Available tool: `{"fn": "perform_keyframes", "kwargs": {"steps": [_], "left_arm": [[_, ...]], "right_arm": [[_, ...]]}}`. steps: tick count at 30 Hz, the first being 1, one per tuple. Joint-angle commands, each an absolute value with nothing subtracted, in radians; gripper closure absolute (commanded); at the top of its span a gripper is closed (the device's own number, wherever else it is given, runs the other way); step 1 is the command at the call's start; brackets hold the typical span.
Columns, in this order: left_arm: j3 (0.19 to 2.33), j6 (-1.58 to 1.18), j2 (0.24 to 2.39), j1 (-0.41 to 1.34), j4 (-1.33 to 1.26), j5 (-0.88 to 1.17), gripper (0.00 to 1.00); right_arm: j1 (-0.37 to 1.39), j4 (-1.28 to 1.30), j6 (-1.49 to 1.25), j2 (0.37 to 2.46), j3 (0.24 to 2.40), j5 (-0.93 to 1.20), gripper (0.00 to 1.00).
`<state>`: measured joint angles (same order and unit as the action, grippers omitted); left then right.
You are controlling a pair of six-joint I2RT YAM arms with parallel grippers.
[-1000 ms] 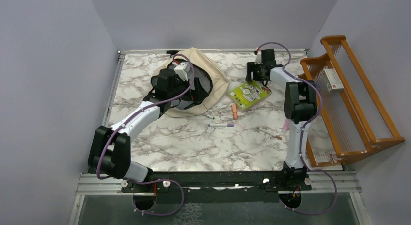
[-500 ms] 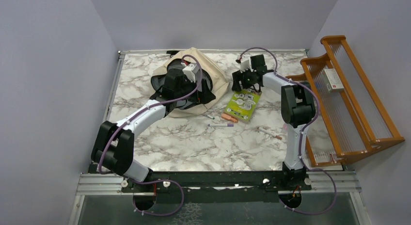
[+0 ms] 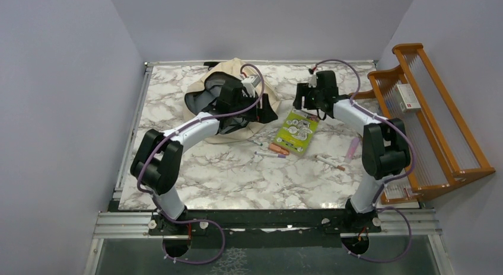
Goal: Pack the student bag
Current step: Move the book to the center of the board, then pick up the book from the center of the board.
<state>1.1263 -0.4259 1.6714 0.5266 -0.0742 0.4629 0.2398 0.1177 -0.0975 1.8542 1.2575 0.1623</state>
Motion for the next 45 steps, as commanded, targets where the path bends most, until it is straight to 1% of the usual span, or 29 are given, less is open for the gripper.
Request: {"fn": "perform_keyframes", "kwargs": {"steps": [1, 6, 12, 19, 25, 30, 36, 41, 43, 45], "left_arm": [[1.218, -0.44, 1.763, 0.556, -0.087, 0.446, 0.02], [1.276, -0.437, 1.856, 0.581, -0.079, 0.439, 0.03], [1.325, -0.425, 1.933, 0.597, -0.066, 0.437, 0.03], [1.396, -0.408, 2.012, 0.612, -0.037, 0.438, 0.03], [1.416, -0.404, 2.051, 0.629, -0.027, 0.443, 0.04], [1.417, -0.397, 2.06, 0.637, -0.01, 0.445, 0.04], [1.407, -0.419, 2.071, 0.641, -0.002, 0.454, 0.05], [1.404, -0.444, 2.086, 0.645, -0.002, 0.469, 0.06], [1.4, -0.448, 2.089, 0.647, -0.002, 0.469, 0.06], [1.395, -0.449, 2.092, 0.647, -0.002, 0.463, 0.06]], "right_arm": [[0.241, 0.113, -0.421, 1.729, 1.158, -0.122, 0.26], [0.239, 0.203, -0.584, 1.652, 1.052, -0.163, 0.24], [0.24, 0.298, -0.766, 1.569, 0.955, -0.142, 0.24], [0.239, 0.243, -0.901, 1.492, 0.813, -0.052, 0.24], [0.239, 0.174, -0.934, 1.533, 0.76, 0.037, 0.27], [0.238, 0.127, -0.963, 1.555, 0.728, 0.053, 0.34], [0.228, 0.078, -0.978, 1.601, 0.697, 0.069, 0.47], [0.21, 0.039, -0.989, 1.646, 0.647, 0.061, 0.52], [0.199, 0.015, -0.988, 1.666, 0.623, 0.077, 0.56], [0.191, 0.009, -0.974, 1.666, 0.611, 0.089, 0.61]]}}
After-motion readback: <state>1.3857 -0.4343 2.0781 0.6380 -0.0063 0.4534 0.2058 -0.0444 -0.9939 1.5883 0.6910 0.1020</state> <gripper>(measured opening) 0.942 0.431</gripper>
